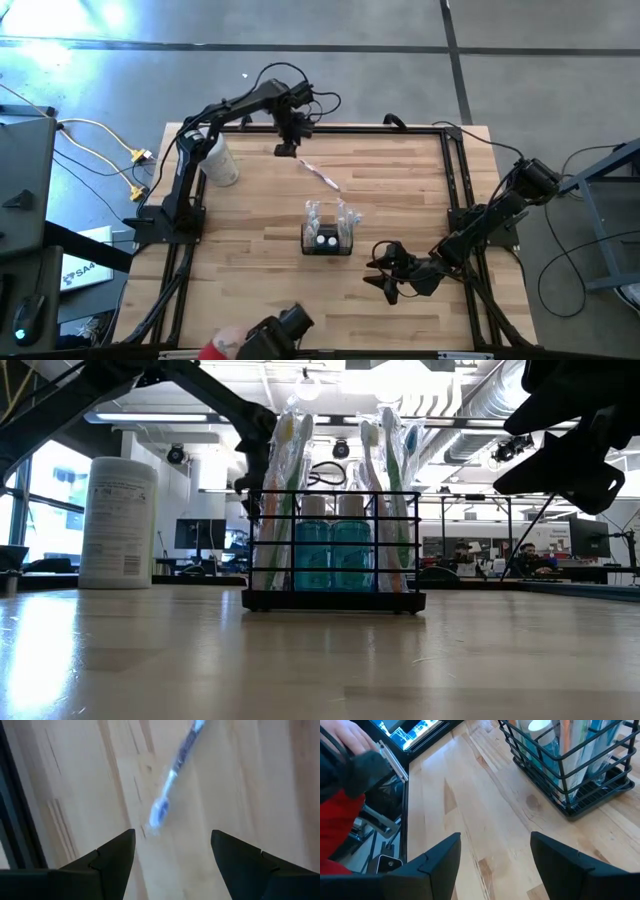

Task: Pick & Place toothbrushing station
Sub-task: Put the violet toothbrush into the black wire organizer

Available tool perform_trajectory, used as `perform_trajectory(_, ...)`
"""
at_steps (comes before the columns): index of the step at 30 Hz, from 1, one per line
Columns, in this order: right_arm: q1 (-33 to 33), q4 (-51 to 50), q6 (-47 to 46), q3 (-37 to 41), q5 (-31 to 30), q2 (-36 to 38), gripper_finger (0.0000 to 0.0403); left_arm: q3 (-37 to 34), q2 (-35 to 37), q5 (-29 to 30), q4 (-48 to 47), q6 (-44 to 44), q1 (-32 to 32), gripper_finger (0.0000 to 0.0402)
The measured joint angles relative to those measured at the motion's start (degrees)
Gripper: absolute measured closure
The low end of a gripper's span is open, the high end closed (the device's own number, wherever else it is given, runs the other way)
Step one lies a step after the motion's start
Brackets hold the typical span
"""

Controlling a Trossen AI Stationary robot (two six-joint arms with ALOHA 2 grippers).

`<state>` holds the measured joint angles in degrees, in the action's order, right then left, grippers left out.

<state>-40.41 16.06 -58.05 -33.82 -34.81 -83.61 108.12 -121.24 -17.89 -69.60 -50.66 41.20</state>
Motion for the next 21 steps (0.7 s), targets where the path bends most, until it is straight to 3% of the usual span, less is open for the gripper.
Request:
perform_trajectory(13, 0.01, 0.21, 0.78, 0.00, 0.24, -0.13, 0.0172, -7.59, -0.54, 3.16, 10.22, -1.54, -3.40, 0.0142)
perform_trajectory(21, 0.07, 1.08, 0.69, 0.00, -1.46, -0.13, 0.0172, -9.68, -0.60, 8.41, 14.61, 3.78, -5.31, 0.0142)
